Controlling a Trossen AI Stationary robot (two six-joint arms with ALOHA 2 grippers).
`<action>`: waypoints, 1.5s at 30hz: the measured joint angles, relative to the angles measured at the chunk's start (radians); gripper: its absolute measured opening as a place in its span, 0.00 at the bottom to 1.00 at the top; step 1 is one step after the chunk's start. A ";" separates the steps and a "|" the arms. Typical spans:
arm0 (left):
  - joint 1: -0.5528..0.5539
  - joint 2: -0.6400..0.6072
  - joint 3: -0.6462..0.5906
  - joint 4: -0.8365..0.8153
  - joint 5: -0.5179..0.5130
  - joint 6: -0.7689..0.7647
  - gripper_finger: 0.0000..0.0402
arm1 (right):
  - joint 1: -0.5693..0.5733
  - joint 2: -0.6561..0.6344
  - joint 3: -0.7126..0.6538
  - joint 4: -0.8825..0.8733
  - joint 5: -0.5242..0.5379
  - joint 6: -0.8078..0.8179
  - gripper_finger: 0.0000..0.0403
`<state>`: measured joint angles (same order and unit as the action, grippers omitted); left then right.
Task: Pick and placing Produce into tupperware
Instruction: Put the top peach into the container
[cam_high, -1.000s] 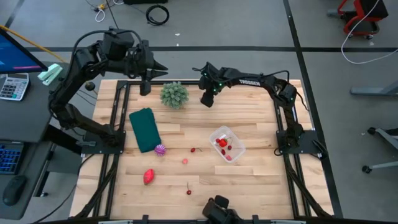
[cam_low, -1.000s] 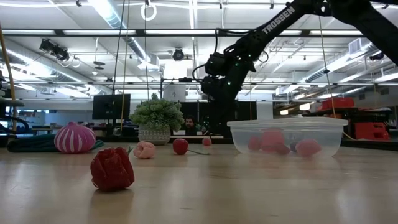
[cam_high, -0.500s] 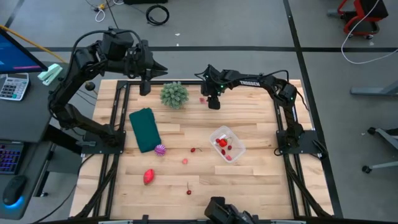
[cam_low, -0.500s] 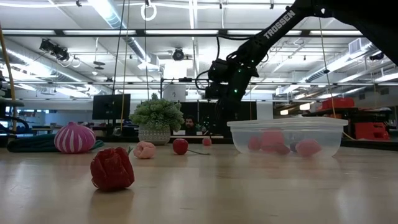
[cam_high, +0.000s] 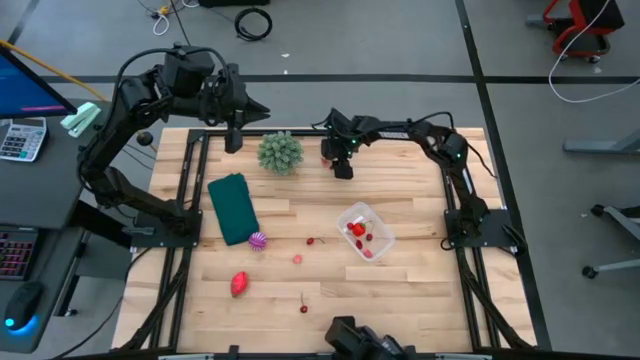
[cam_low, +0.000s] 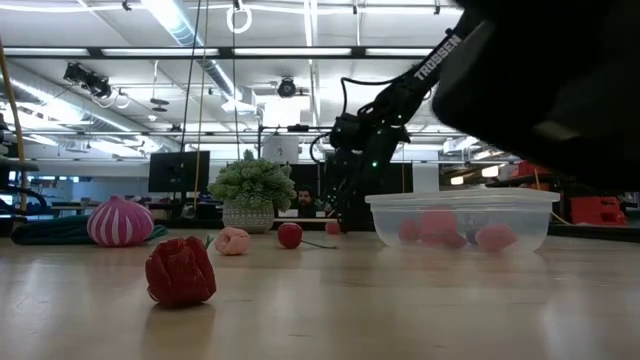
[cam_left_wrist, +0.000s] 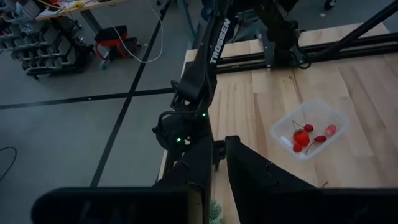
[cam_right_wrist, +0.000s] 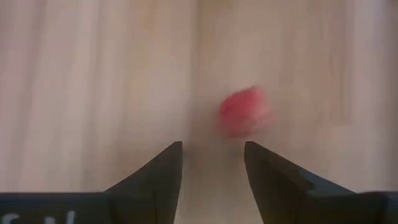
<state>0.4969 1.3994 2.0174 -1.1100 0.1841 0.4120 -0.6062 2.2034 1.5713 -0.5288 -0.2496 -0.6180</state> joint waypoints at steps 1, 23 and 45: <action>0.000 0.000 0.000 0.000 0.000 0.001 0.14 | 0.000 0.008 0.012 0.011 0.010 -0.010 0.45; 0.000 0.000 0.000 -0.003 0.000 0.029 0.12 | -0.015 0.023 0.034 0.031 -0.046 -0.139 0.45; 0.000 0.000 0.000 -0.018 0.000 0.029 0.10 | -0.006 0.021 0.034 0.047 0.043 -0.187 0.13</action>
<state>0.4973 1.3994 2.0174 -1.1282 0.1837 0.4408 -0.6124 2.2244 1.6054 -0.4818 -0.2069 -0.8051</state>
